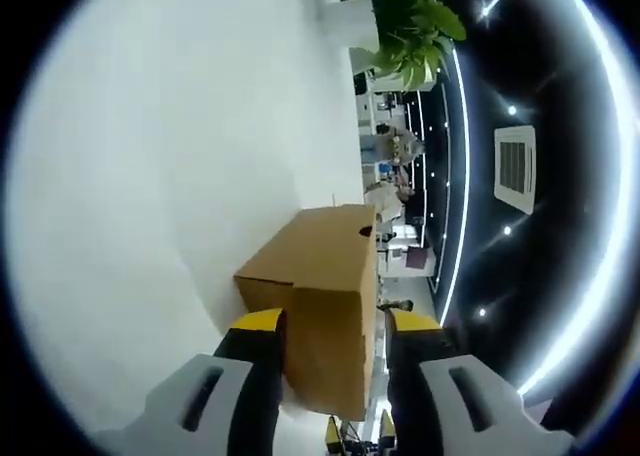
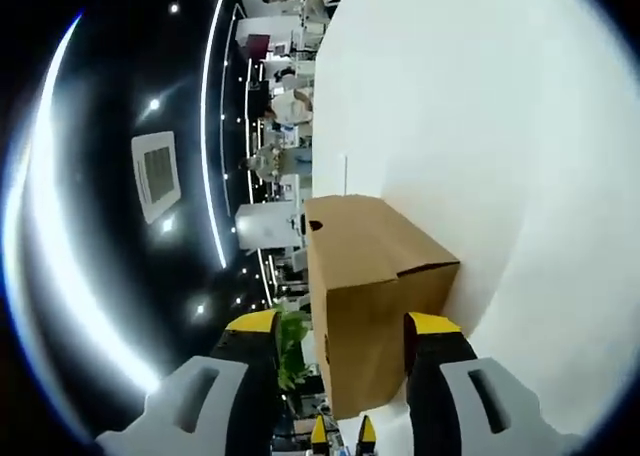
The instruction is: Operate the shoe box by opening the lid, removing the specified soft item, and placing it in the target area until the item is outside and the box remains undamaged.
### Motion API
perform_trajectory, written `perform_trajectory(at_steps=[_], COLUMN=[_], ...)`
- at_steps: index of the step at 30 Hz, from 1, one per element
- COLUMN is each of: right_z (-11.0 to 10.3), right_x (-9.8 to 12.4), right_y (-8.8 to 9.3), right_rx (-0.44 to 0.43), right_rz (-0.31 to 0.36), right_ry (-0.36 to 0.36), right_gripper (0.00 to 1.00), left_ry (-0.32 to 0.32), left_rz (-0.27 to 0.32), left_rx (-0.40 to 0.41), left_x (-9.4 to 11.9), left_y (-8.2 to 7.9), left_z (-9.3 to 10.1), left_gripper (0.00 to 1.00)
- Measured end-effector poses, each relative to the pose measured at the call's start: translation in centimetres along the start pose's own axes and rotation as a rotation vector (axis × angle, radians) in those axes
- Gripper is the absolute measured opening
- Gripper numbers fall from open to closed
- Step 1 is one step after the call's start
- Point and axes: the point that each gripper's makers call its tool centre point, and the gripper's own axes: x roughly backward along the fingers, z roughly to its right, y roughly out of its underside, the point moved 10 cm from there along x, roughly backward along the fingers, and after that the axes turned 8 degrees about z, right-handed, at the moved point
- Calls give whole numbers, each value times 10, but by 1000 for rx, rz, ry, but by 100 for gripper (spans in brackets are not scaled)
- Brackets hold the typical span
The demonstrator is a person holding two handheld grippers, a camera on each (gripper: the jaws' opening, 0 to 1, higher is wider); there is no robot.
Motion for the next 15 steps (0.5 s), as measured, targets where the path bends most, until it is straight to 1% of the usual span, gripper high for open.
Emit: perform_trajectory(at_steps=[3, 5, 9, 11, 13, 15], right_z=[2, 3, 4, 4, 3, 4], right_x=[1, 2, 2, 1, 0, -2], right_y=[-1, -3, -2, -1, -1, -2], right_rx=[5, -11, -9, -15, -13, -12], right_rz=[4, 14, 7, -2, 0, 9], right_ry=[9, 7, 12, 10, 11, 12], right_gripper=[46, 46, 47, 47, 47, 49], left_ry=[-3, -3, 2, 4, -11, -9], left_rz=[-8, -8, -9, -4, -6, 2], left_rx=[-4, 1, 7, 8, -4, -5], left_x=[1, 2, -3, -4, -6, -8], left_y=[5, 8, 5, 8, 10, 10], left_z=[2, 4, 3, 6, 7, 9], left_gripper=[39, 38, 36, 36, 36, 36])
